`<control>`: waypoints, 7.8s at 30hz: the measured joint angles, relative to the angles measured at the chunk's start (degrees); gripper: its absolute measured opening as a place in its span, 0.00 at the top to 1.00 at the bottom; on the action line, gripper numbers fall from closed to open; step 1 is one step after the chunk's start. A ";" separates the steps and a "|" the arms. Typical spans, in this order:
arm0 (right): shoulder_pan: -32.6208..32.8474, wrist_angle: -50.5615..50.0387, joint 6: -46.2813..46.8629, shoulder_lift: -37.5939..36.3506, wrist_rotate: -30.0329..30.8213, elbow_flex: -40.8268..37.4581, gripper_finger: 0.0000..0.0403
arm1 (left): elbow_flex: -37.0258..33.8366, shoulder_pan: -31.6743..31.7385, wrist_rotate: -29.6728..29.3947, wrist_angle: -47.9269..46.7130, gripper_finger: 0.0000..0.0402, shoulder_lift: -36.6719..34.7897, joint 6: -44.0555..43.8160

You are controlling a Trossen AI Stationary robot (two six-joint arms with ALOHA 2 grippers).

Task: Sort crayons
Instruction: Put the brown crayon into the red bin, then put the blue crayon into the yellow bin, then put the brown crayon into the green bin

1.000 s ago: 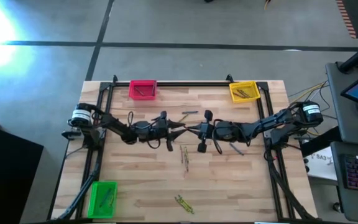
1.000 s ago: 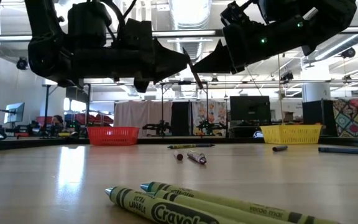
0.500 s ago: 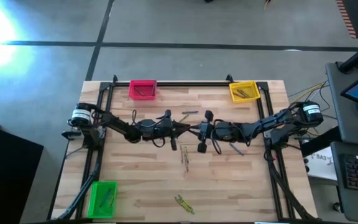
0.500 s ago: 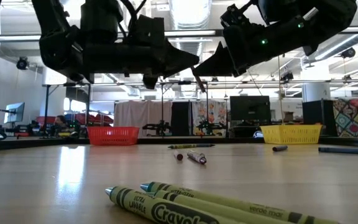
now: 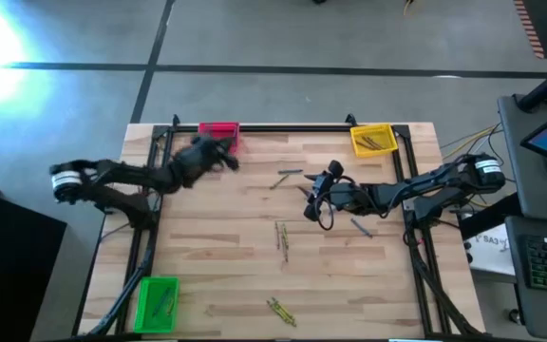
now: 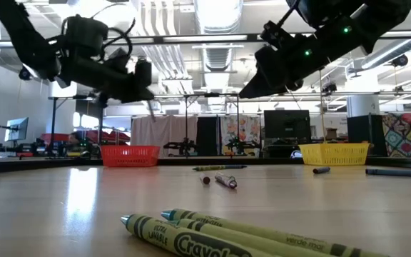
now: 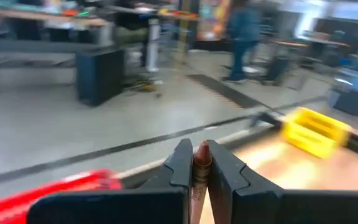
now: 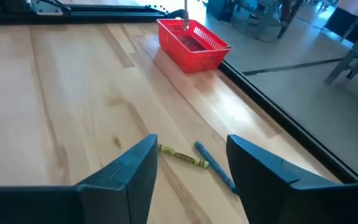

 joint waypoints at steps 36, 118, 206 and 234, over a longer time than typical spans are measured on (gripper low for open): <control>-12.65 -49.09 6.50 -5.13 -21.72 3.70 0.54 | 3.54 -8.47 21.00 -19.52 0.48 0.05 1.53; -40.54 -55.85 4.23 -4.80 -13.59 12.41 0.48 | 12.54 -11.14 11.97 -33.16 0.59 15.23 -1.78; 8.12 -61.04 34.92 -4.81 -14.78 -0.92 0.53 | 74.02 -33.67 38.51 -116.96 1.00 48.12 45.85; 6.78 -48.72 27.85 -4.81 -13.04 -0.39 0.53 | 25.41 -70.65 50.81 -91.86 1.00 -3.48 -73.49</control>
